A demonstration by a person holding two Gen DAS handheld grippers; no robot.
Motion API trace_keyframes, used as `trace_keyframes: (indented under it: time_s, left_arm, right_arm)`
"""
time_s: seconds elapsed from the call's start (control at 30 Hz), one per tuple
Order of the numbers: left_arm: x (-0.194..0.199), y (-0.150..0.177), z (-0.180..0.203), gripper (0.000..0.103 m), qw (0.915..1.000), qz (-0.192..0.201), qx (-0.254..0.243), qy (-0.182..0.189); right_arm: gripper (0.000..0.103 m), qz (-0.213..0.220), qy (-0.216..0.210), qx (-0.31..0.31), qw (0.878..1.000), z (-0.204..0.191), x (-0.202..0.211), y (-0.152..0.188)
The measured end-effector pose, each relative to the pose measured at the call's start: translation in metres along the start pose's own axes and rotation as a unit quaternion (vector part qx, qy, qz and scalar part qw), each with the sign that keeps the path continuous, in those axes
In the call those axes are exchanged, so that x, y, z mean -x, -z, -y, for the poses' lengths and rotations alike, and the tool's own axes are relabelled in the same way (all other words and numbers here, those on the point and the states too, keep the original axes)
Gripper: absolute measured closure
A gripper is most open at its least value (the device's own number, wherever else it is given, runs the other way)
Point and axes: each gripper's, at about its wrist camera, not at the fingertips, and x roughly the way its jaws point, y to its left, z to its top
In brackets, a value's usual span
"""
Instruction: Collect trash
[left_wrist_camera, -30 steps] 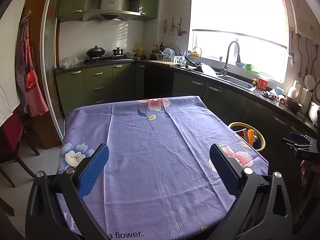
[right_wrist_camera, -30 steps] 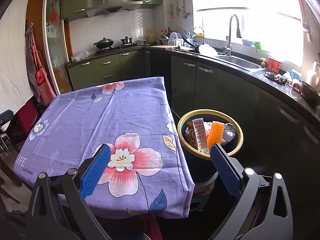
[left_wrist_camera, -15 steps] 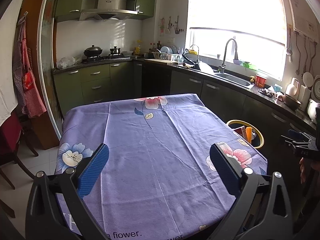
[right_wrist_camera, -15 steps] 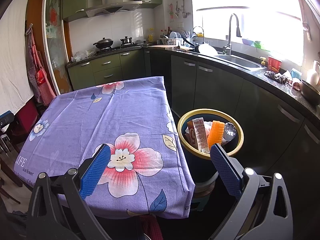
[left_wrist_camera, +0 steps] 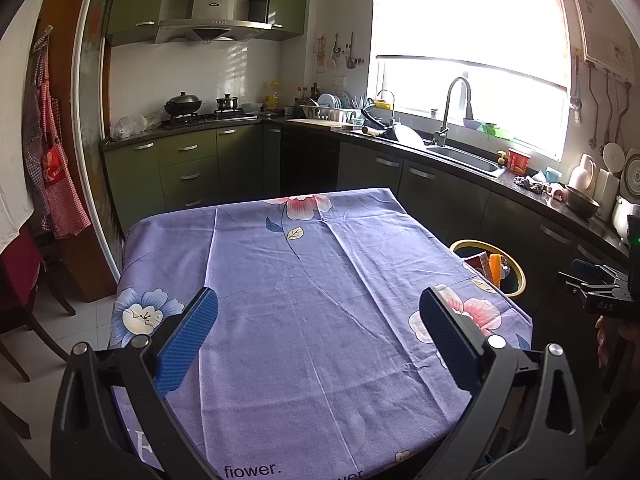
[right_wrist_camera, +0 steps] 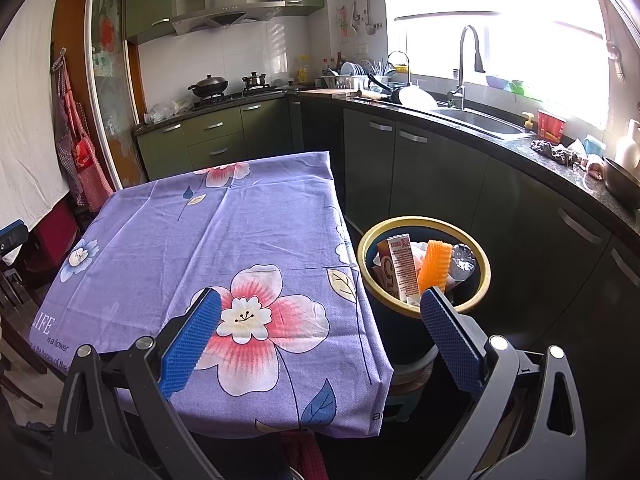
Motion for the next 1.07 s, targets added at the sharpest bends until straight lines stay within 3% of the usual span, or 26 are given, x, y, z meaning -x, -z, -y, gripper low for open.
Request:
trace_keyframes:
  time_s: [0.47,0.63,0.83,0.93,1.07]
  left_arm:
    - [-0.006,-0.002,0.002,0.007,0.9999,-0.010,-0.004,0.003]
    - [-0.009,-0.001,0.003,0.007,0.9997,-0.008,-0.007,0.023]
    - [-0.014,-0.004,0.004,0.007,0.9999,0.000,-0.011,0.004]
    - [-0.017,-0.006,0.001,0.007,0.9998,-0.007,-0.002,0.020]
    - [-0.022,-0.007,-0.002,0.007,0.9998,-0.016,0.000,0.014]
  right_arm:
    - [0.005,-0.003,0.000,-0.001,1.000,-0.001,-0.003,0.001]
    - [0.005,-0.004,-0.001,-0.001,1.000,-0.002,-0.003,0.001]
    - [0.005,-0.006,-0.001,0.000,1.000,-0.003,-0.005,0.001]
    - [0.005,-0.007,0.000,-0.001,1.000,-0.002,-0.006,0.000]
    - [0.005,-0.008,-0.001,-0.002,1.000,-0.002,-0.009,0.000]
